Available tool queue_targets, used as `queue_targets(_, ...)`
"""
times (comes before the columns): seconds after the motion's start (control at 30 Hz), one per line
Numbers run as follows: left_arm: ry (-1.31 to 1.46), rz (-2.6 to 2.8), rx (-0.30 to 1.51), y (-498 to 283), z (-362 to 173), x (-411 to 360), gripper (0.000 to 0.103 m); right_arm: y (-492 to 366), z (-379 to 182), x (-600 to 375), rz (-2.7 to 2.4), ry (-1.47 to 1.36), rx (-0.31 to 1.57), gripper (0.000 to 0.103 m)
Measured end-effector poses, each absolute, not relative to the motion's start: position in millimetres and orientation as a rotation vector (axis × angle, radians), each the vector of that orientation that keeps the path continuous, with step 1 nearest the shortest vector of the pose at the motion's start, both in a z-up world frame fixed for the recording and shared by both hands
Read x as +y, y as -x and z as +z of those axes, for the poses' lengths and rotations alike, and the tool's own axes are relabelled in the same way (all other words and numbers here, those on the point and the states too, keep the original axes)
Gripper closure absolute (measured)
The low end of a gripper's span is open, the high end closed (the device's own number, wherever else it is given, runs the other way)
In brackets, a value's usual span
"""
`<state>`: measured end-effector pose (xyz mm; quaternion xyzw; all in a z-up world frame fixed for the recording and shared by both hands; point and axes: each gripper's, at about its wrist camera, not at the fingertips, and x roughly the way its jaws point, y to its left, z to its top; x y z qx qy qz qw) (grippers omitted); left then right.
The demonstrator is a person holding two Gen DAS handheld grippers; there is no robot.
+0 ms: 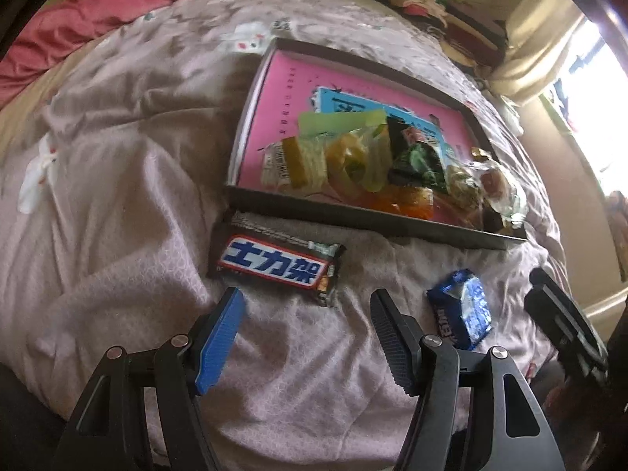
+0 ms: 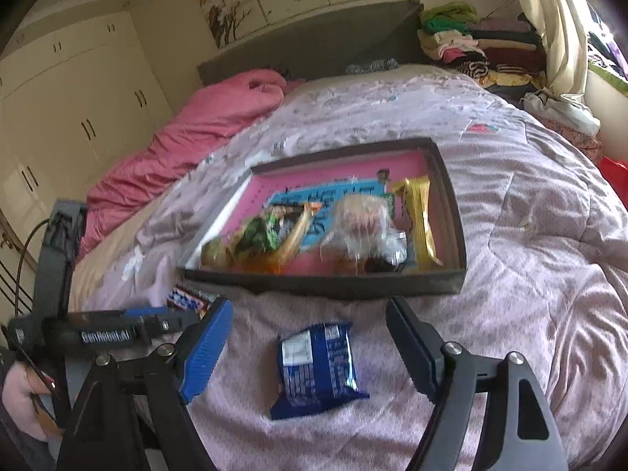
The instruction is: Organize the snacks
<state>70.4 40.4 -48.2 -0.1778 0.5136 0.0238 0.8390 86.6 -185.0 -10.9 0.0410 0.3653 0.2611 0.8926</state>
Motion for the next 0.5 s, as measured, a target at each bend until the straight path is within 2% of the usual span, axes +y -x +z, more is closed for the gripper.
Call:
queue_targets(0.2, 0.404, 0.077, 1.084, -74, -48, 45, 0.034, -86, -26, -174, 0.539, -0.033, 0.83, 0.023)
queue_targets(0.5, 0.595, 0.161, 1.078, -91, -59, 60, 0.035, -84, -37, -160, 0.549, 0.046, 0.856, 0.023)
